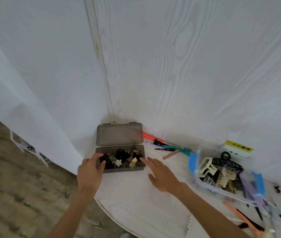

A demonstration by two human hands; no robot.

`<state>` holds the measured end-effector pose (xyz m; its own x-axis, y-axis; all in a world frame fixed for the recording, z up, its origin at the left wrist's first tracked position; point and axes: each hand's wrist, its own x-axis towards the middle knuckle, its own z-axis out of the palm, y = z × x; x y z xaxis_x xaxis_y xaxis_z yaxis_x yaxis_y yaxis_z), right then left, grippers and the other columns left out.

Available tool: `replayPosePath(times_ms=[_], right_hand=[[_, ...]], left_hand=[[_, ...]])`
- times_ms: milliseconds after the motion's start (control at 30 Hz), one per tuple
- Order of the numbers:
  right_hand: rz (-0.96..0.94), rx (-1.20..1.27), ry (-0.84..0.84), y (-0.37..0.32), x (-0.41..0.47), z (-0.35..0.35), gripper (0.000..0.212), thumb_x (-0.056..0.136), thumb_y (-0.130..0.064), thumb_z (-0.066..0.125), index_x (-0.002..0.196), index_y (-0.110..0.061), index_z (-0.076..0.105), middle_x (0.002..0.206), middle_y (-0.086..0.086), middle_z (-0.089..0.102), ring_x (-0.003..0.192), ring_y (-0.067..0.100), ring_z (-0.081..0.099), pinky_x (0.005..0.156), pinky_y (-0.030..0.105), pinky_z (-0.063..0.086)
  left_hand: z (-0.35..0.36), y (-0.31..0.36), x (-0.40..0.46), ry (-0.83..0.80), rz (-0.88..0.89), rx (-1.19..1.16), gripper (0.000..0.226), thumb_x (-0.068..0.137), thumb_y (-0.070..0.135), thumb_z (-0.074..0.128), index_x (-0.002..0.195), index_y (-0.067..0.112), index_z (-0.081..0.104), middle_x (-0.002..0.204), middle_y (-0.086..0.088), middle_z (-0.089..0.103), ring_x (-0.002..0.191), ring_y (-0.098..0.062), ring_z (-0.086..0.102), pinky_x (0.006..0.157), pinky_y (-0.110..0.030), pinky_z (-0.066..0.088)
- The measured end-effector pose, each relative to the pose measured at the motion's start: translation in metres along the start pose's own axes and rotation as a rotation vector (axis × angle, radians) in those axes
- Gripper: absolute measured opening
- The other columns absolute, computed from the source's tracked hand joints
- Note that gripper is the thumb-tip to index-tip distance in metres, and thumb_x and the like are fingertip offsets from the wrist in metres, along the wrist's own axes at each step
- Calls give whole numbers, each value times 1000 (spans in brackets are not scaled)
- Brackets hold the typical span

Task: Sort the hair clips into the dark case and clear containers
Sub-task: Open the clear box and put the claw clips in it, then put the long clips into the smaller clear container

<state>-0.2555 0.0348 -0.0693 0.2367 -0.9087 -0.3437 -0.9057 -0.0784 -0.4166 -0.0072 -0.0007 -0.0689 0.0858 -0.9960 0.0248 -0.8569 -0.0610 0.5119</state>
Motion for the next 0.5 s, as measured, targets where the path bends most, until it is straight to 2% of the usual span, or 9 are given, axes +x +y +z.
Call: replayPosePath(times_ms=[67, 133, 233, 300, 367, 433, 500], right_hand=[[15, 60, -21, 0, 1, 1, 67, 96, -17, 42, 146, -42, 5, 157, -4, 15, 143, 19, 18, 115, 36, 25], [23, 98, -26, -2, 0, 0, 69, 96, -16, 43, 145, -44, 4, 157, -5, 14, 142, 18, 22, 111, 37, 31], [34, 138, -6, -3, -2, -3, 68, 96, -17, 43, 145, -44, 5, 157, -7, 12, 137, 18, 32, 105, 35, 40], [45, 193, 35, 0, -8, -6, 66, 96, -17, 43, 146, -42, 7, 155, -10, 15, 131, 14, 39, 102, 31, 43], [49, 274, 108, 7, -21, -8, 61, 96, -17, 44, 145, -41, 16, 151, -11, 24, 122, 9, 47, 98, 24, 43], [63, 365, 171, 18, -44, -11, 49, 96, -16, 45, 138, -35, 34, 141, -11, 39, 109, 6, 55, 95, 23, 46], [91, 453, 226, 36, -76, -15, 32, 95, -13, 45, 122, -28, 55, 126, -11, 55, 102, 6, 58, 93, 23, 47]], left_hand=[[-1, -4, 7, -1, 125, 163, 26, 80, 18, 71, 106, 17, 68, 95, -6, 69, 96, -29, 60, 72, -40, 51], [-4, -7, 13, -7, 243, 297, 29, 74, 16, 77, 103, 15, 71, 99, -8, 69, 95, -32, 60, 66, -41, 51], [-6, -11, 19, -48, 311, 369, 40, 74, 19, 77, 111, 10, 67, 106, -11, 67, 97, -35, 61, 67, -42, 52], [-9, -6, 17, -66, 274, 334, 50, 78, 21, 74, 123, 7, 58, 114, -14, 63, 103, -36, 59, 72, -45, 53], [-14, 10, 12, -72, 245, 259, 49, 85, 25, 66, 129, 8, 52, 123, -14, 58, 110, -34, 55, 82, -45, 50], [-16, 38, 0, -110, 263, 142, 40, 89, 26, 58, 127, 14, 52, 125, -7, 56, 111, -27, 54, 86, -40, 49], [-12, 75, -20, -143, 312, 2, 29, 90, 24, 57, 119, 20, 59, 117, 3, 60, 104, -18, 58, 81, -32, 50]])
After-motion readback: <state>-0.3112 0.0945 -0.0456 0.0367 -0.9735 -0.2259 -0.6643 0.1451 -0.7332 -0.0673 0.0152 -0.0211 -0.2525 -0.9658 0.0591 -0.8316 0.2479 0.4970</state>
